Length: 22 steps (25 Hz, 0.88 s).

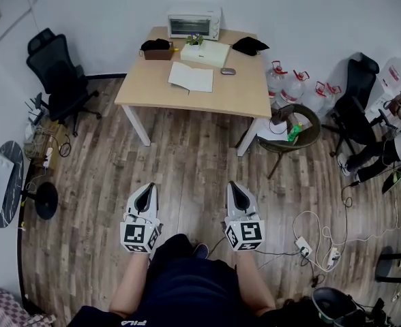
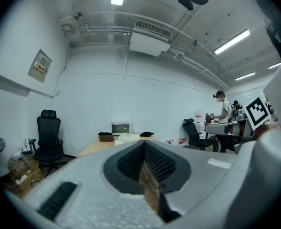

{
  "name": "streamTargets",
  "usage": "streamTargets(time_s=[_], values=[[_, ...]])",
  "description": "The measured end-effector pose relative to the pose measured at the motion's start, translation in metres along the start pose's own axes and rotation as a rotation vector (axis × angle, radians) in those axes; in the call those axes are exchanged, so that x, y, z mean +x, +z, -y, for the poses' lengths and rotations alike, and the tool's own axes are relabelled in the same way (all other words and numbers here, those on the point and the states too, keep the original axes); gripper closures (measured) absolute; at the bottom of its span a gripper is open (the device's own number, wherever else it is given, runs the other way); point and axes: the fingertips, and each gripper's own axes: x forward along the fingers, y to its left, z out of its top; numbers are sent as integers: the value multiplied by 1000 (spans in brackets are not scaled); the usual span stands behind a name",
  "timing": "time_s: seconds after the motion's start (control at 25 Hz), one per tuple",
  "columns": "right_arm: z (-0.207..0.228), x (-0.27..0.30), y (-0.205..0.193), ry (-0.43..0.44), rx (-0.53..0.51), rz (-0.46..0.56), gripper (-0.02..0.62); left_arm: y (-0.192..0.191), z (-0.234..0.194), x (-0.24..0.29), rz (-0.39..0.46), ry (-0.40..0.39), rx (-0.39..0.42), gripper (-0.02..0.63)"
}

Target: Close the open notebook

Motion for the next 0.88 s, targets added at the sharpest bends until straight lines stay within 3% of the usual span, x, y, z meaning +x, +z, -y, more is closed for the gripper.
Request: streamTargets(time_s=[0.28,0.88], values=[[2,3,3,18,3,1,588,7,-11,-4,12,74,20,618],[15,57,2,-17,-32,-1,588,4,-46,50,40,18,-11,620]])
